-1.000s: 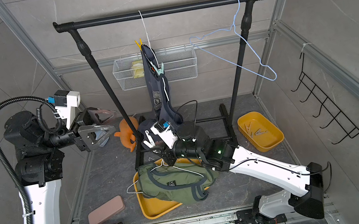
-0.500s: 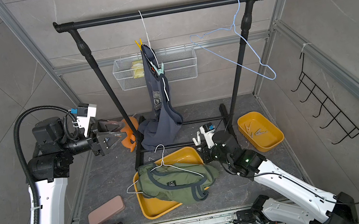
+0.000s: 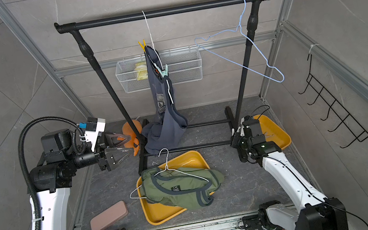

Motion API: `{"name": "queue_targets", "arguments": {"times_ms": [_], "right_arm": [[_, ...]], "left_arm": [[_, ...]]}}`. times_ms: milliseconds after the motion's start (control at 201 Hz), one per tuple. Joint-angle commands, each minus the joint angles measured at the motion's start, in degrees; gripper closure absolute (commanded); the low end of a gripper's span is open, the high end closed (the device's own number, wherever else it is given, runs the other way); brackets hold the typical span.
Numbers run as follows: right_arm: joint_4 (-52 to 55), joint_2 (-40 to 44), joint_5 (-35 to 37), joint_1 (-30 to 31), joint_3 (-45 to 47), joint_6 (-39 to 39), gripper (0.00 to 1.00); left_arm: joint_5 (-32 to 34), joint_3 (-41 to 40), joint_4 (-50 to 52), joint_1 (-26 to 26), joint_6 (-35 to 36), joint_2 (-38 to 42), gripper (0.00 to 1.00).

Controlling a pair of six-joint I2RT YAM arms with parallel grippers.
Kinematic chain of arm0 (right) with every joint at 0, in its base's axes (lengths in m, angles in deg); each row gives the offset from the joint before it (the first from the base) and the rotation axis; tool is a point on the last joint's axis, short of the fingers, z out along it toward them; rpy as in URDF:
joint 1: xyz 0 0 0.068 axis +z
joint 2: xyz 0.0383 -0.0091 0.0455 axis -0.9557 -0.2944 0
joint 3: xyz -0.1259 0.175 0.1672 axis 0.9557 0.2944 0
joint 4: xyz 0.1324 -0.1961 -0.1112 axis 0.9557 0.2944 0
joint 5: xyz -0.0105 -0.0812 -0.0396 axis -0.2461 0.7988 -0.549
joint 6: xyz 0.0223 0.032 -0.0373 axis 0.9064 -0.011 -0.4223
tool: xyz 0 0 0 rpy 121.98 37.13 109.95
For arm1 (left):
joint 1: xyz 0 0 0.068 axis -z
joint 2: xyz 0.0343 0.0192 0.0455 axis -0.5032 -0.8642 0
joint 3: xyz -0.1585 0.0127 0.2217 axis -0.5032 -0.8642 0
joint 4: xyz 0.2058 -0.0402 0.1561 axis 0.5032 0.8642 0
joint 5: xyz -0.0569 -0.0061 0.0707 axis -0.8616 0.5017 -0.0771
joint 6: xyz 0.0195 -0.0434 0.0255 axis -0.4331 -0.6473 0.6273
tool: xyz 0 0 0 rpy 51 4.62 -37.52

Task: Remove the clothespins securing tank tops to the hanger
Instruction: Place the clothespin in the basket.

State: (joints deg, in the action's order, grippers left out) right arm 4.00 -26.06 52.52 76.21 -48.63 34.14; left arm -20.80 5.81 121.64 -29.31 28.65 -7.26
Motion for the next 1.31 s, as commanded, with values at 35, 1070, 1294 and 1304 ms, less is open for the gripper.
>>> {"name": "queue_targets", "arguments": {"times_ms": [35,1070,1294,1304], "right_arm": [[-3.32,-6.17,-5.11,-7.12,-1.62,2.66,1.00],[-0.65,-41.33,-0.99,-19.90,-24.64,-3.70,0.87],[0.33,-42.81,-2.36,-20.16,-25.43,-4.51,0.70],[0.28,-42.73,-2.31,-20.20,-25.36,-4.46,0.69]], "left_arm": [[-1.48,-0.55,0.68,-0.20,2.91,-0.04,0.18],[-1.84,-4.43,3.58,0.22,9.92,-5.30,0.17],[-6.00,-3.15,7.14,0.56,12.64,-6.44,0.16],[-6.04,-3.09,7.28,0.62,12.66,-6.39,0.16]]}}
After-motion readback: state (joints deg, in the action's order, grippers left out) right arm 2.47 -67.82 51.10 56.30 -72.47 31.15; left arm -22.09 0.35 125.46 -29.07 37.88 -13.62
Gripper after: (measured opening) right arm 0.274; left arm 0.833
